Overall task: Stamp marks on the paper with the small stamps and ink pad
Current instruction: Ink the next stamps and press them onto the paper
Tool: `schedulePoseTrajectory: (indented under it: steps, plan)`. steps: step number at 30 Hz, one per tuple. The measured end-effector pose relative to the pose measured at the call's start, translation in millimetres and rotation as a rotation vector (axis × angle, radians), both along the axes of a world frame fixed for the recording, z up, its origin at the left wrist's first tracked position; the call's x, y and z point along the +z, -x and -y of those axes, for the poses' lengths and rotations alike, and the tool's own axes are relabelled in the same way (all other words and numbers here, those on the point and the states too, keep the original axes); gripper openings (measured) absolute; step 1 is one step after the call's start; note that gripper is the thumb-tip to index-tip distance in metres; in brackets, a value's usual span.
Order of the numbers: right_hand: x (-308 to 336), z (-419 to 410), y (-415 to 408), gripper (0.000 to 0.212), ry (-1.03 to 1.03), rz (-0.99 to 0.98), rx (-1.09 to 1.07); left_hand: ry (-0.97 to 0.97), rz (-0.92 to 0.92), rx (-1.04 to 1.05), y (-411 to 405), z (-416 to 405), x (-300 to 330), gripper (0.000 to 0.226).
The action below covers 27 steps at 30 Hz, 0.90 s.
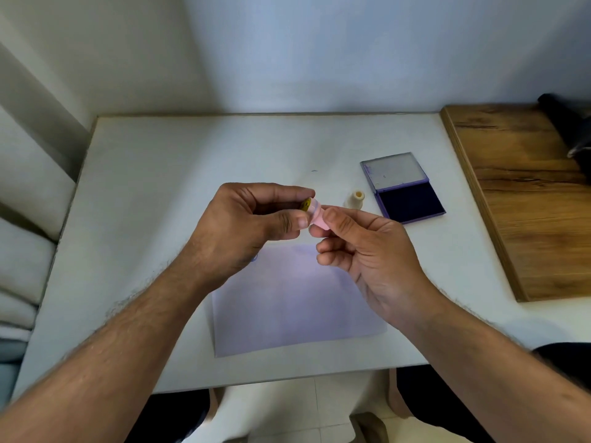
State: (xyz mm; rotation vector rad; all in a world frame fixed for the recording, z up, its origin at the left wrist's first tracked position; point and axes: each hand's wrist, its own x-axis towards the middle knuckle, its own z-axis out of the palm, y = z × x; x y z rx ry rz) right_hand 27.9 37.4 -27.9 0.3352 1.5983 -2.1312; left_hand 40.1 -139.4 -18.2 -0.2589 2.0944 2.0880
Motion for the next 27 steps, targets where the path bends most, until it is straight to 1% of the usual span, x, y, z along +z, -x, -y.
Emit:
schedulePoseTrajectory:
  steps: [4,8,10,11,12,13,15,17,18,19,21,23,25,27]
  plan:
    - [2.6,2.8,-3.9,0.024,0.048,0.089,-0.012,0.035,0.006,-0.009,-0.1,1.3,1.2,0.032]
    - [9.1,6.8,-5.6,0.021,0.101,0.133,-0.051,0.045,0.033,0.062,-1.7,3.8,6.7,0.048]
    - [12.0,6.2,-5.3,0.018,0.093,0.129,-0.100,0.071,0.031,0.152,-1.6,4.7,8.7,0.043]
    - [11.9,5.0,-4.2,0.015,0.055,0.106,-0.127,0.083,0.026,0.199,-1.5,5.7,8.6,0.039]
    - [11.6,3.7,-3.0,0.013,-0.022,0.061,-0.147,0.103,0.024,0.240,-1.6,6.9,8.0,0.034]
    - [9.6,2.2,-1.1,0.012,-0.142,-0.011,-0.154,0.131,0.026,0.268,-1.8,8.4,7.1,0.029]
    - [4.6,0.3,3.2,0.019,-0.483,-0.224,-0.125,0.184,0.028,0.285,-3.2,11.6,4.8,0.022]
    - [-1.4,1.4,8.6,0.023,-0.839,-0.496,-0.040,0.222,0.022,0.273,-4.7,13.8,2.9,0.020]
    - [-3.4,3.7,11.9,0.025,-0.972,-0.609,0.022,0.235,0.019,0.270,-5.0,13.9,2.3,0.020]
    - [-5.3,7.4,15.6,0.027,-1.074,-0.680,0.083,0.244,0.018,0.272,-5.0,14.3,2.0,0.020]
    - [-9.3,16.4,23.8,0.034,-1.201,-0.723,0.175,0.250,0.017,0.284,-4.3,15.9,1.3,0.020]
    - [-13.4,23.7,29.4,0.041,-1.275,-0.697,0.227,0.253,0.019,0.298,-3.1,18.4,0.4,0.020]
    - [-14.8,28.2,32.7,0.042,-1.346,-0.664,0.253,0.258,0.021,0.315,-1.5,21.4,-1.1,0.020]
    - [-12.2,32.7,32.3,0.043,-1.421,-0.707,0.230,0.270,0.022,0.332,0.2,23.8,-3.2,0.021]
